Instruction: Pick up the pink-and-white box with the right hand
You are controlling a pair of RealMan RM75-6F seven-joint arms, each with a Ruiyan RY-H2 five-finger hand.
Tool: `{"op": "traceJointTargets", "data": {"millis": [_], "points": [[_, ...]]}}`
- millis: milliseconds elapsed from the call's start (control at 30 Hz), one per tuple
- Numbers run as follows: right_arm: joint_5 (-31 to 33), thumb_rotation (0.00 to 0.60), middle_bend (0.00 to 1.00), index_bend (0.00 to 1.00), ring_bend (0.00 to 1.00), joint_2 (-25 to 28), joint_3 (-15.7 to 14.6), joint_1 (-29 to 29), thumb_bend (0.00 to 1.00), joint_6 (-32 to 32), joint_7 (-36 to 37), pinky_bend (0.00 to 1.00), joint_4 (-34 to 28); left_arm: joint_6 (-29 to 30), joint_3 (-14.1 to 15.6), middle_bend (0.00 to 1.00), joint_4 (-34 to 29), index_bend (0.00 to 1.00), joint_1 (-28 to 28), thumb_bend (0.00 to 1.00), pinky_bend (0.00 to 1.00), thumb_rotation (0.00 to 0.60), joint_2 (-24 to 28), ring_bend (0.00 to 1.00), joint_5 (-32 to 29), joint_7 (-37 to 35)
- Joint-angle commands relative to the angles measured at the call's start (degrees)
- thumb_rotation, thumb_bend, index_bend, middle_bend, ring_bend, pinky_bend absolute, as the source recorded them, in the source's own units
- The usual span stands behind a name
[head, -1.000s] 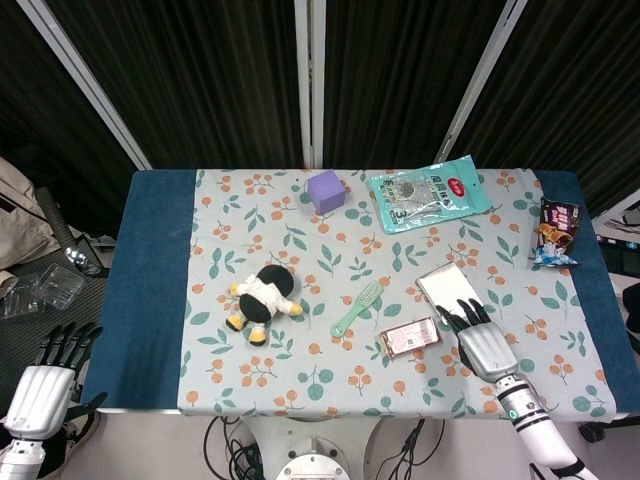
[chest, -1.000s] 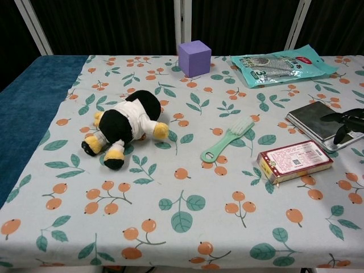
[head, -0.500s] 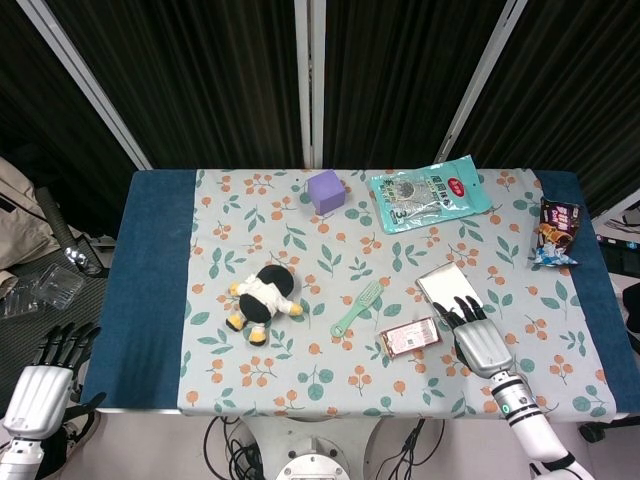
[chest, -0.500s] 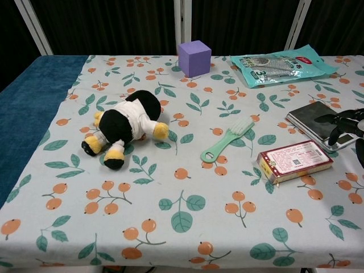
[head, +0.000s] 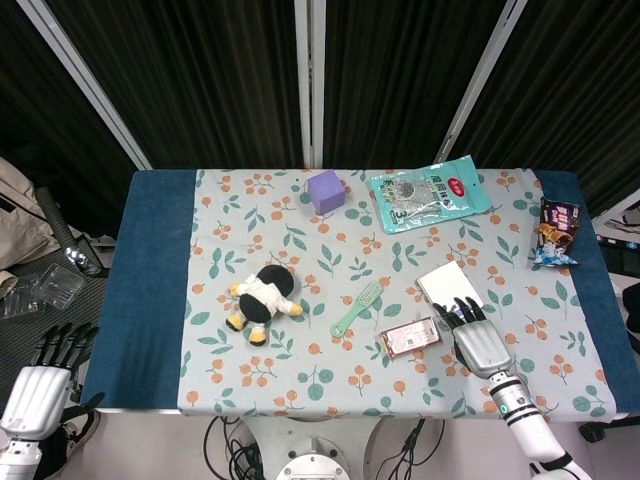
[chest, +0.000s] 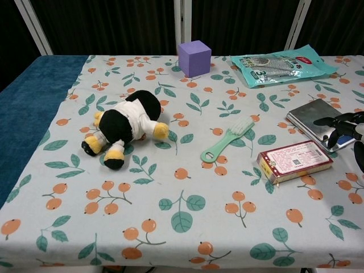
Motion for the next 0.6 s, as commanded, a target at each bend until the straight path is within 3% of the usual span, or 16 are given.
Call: {"op": "traceJointTargets", "data": {"millis": [33,100,167,200,267,367,467,600], "points": [[-2.62,0.600,0.27,0.00,0.00,0.48,0.04,-0.54,0.94,3.15,1.83,0.00,-0.83,0.19,-0.01,0.06,-0.11,0.10,0.04,0.11,0.06,0.600,0.09,0.00,0.14,0.06],[-5.05,0.600,0.26,0.00,0.00,0.92,-0.20,-0.79,0.92,5.40,3.20,0.00,-1.43,0.26,-0.03,0.06,-0.25,0.10,0.01,0.11,0.06,0.600,0.15,0.00,0.24,0.09],[-6.95,0.600,0.21,0.00,0.00,1.35,-0.56,-0.79,0.82,6.65,3.78,0.00,-1.89,0.21,-0.02,0.06,-0.38,0.10,-0.05,0.11,0.06,0.600,0.18,0.00,0.34,0.20],[-8.01,0.600,0.18,0.00,0.00,1.65,-0.87,-0.60,0.74,6.91,3.76,0.00,-2.09,0.16,-0.01,0.06,-0.47,0.10,-0.09,0.11,0.06,0.600,0.18,0.00,0.39,0.27],[-8.66,0.600,0.07,0.00,0.00,1.91,-1.13,-0.09,0.46,6.30,3.17,0.00,-2.26,0.05,0.02,0.06,-0.58,0.10,-0.15,0.11,0.06,0.600,0.19,0.00,0.45,0.37],[-6.86,0.600,0.00,0.00,0.00,2.61,-0.98,1.59,0.13,2.10,0.66,0.00,-3.53,0.19,0.01,0.06,-0.58,0.10,-0.16,0.11,0.06,0.600,0.15,0.00,0.59,0.36],[-5.38,0.600,0.01,0.00,0.00,2.45,-0.13,3.56,0.01,-1.22,-0.90,0.00,-4.31,0.43,0.05,0.06,-0.47,0.10,-0.02,0.11,0.07,0.600,0.21,0.00,0.62,0.23],[-3.54,0.600,0.02,0.00,0.00,1.88,0.76,5.93,0.00,-4.89,-4.13,0.00,-5.44,0.49,0.06,0.06,-0.36,0.10,0.21,0.11,0.07,0.600,0.43,0.00,0.20,0.21]]}}
